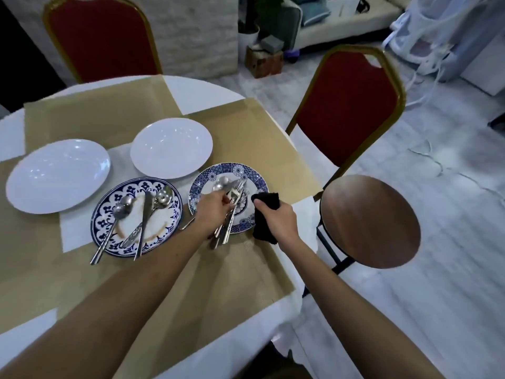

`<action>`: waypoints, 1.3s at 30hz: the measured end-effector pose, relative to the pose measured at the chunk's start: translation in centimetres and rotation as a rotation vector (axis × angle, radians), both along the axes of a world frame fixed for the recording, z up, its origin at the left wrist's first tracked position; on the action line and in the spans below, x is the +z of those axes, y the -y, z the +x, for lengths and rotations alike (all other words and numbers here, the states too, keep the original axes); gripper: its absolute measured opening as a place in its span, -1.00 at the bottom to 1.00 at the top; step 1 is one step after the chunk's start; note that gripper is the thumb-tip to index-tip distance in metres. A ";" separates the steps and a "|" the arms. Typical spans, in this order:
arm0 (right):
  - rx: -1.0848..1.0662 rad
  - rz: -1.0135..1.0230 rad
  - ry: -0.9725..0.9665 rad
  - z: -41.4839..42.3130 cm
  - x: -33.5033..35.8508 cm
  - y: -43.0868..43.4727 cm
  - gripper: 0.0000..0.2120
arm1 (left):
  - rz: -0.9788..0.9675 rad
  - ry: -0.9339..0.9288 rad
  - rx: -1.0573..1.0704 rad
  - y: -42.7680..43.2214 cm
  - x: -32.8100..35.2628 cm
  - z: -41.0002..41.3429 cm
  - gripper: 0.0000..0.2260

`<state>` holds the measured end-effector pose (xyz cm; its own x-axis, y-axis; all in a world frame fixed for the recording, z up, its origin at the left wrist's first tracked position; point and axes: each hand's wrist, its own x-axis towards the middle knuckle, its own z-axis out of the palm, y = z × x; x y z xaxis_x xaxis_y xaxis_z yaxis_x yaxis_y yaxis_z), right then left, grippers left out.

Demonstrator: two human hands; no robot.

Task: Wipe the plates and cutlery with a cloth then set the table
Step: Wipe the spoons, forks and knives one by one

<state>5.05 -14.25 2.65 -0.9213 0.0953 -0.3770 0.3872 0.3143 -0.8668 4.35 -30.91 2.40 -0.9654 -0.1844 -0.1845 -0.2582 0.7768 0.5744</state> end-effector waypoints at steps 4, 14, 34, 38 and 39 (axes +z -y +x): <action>-0.001 -0.012 0.007 0.1 0.1 0.4 -0.68 | -0.034 -0.052 0.002 0.1 0.1 0.4 -0.82; 0.116 0.013 -0.084 -0.6 2.0 5.2 -0.74 | -0.055 -0.120 0.204 6.2 0.2 5.5 -0.83; 0.552 0.118 -0.102 0.9 2.3 16.9 -0.67 | -0.120 0.092 0.456 13.0 -0.9 12.2 -0.76; 0.583 0.115 -0.108 0.5 2.9 17.2 -0.64 | 0.051 0.022 0.492 13.2 0.0 12.5 -0.77; 0.575 0.107 -0.150 0.4 3.2 17.3 -0.64 | 0.104 -0.006 0.491 13.1 0.6 12.5 -0.78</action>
<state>5.48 -31.57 5.90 -0.8787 -0.4034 -0.2553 0.0058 0.5257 -0.8506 16.89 -44.00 2.98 -0.7702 -0.5983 -0.2211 -0.5756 0.5026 0.6451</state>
